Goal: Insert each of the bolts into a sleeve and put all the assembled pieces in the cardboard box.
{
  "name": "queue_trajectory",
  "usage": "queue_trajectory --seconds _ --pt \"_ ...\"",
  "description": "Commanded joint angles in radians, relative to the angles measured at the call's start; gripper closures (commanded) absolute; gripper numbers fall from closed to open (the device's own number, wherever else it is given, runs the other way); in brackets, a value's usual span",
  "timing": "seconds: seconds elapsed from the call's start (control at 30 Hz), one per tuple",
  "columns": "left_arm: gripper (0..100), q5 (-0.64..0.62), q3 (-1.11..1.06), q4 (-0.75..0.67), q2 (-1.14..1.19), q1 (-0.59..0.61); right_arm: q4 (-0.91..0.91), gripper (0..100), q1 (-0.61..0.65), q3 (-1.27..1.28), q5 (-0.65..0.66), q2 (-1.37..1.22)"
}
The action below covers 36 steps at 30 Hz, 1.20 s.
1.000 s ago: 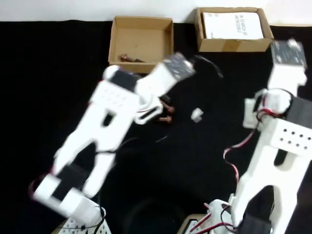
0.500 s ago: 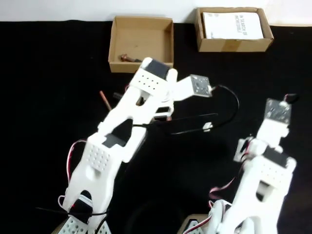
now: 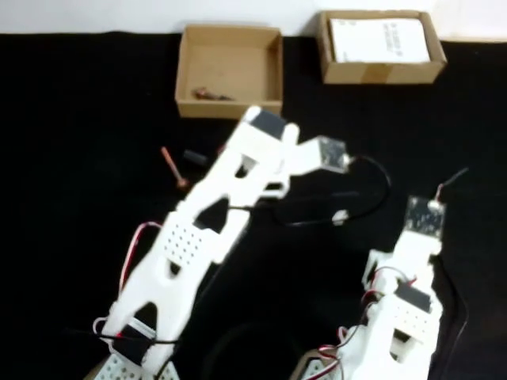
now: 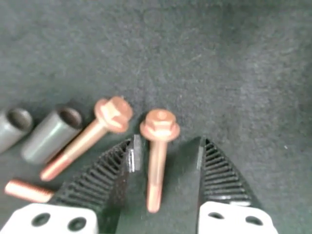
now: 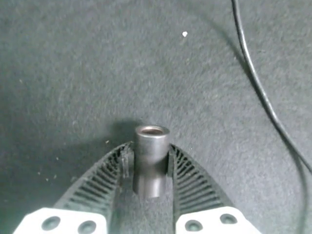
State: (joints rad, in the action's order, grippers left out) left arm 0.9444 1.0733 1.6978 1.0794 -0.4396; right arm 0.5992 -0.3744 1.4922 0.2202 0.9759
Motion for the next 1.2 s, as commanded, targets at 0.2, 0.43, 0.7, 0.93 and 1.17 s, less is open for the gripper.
queue_trajectory --seconds 0.2,0.43,0.7,0.93,1.17 --pt "86 0.031 0.061 0.003 0.041 0.013 -0.022 99.2 0.007 0.002 -0.008 0.022" --pt "99 0.026 0.061 0.003 0.036 0.013 -0.022 99.2 0.007 0.005 -0.008 0.022" --pt "99 -0.078 0.154 0.009 0.035 0.013 -0.022 99.2 0.007 0.007 -0.008 0.025" --pt "99 -0.213 0.252 0.072 -0.097 0.042 -0.016 99.2 0.053 -0.027 -0.003 0.028" --pt "99 -0.350 0.025 0.074 -0.456 0.084 0.325 99.2 0.242 -0.320 -0.005 0.030"
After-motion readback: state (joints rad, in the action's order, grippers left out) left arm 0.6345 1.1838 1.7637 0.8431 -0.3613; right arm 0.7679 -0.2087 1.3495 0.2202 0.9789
